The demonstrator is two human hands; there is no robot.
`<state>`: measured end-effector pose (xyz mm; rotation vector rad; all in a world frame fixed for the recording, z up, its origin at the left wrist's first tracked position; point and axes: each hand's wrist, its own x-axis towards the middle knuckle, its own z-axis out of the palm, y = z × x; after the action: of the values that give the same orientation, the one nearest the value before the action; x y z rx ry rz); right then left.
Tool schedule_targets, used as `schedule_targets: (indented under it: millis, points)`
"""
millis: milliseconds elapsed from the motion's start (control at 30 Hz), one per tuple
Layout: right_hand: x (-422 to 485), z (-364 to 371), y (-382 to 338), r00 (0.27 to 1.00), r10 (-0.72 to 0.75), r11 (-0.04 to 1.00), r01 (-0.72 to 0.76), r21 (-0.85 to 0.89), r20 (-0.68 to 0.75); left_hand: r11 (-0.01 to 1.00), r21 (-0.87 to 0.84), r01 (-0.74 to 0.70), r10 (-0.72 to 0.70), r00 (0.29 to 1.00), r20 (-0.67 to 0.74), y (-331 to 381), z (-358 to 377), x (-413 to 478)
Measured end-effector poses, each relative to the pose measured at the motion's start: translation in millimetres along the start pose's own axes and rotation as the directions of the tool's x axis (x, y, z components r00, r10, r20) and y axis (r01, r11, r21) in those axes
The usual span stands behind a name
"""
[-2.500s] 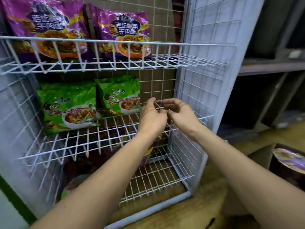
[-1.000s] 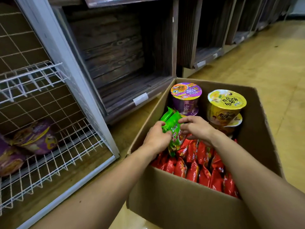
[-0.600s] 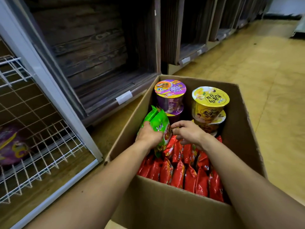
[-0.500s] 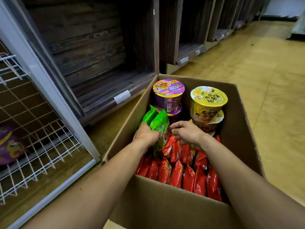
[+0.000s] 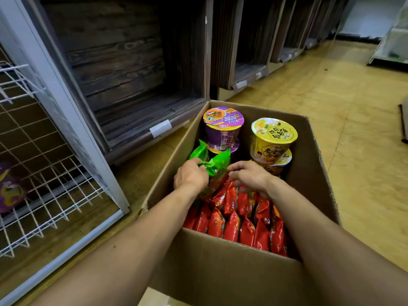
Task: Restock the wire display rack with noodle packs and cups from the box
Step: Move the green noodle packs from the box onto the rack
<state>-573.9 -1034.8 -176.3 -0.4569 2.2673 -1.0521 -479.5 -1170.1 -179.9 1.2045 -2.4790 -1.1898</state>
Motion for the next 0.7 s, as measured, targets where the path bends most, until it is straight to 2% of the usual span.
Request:
schedule_targets:
  millis: [167,433,567,700]
  points:
    - [-5.4,-4.4,-1.6,1.000,0.020,1.000,-0.020,-0.014,-0.007,0.985,-0.133,-0.106,0.098,0.993,-0.066,5.5,-10.6,-6.4]
    - [-18.5,-4.8,-9.2,0.996,0.022,0.995,-0.013,0.098,-0.088,0.955,-0.271,-0.117,0.090,0.990,-0.110,8.1,-37.3,-10.9]
    - [-21.5,-8.5,-15.4,0.999,-0.028,0.967,0.035,0.254,-0.033,0.943,-0.312,-0.112,0.075,0.989,-0.130,6.8,-50.4,-9.2]
    - [-17.6,-12.1,-18.9,0.998,-0.064,0.891,0.049,0.451,0.017,0.929,-0.355,-0.106,0.059,0.988,-0.141,6.8,-59.1,-12.4]
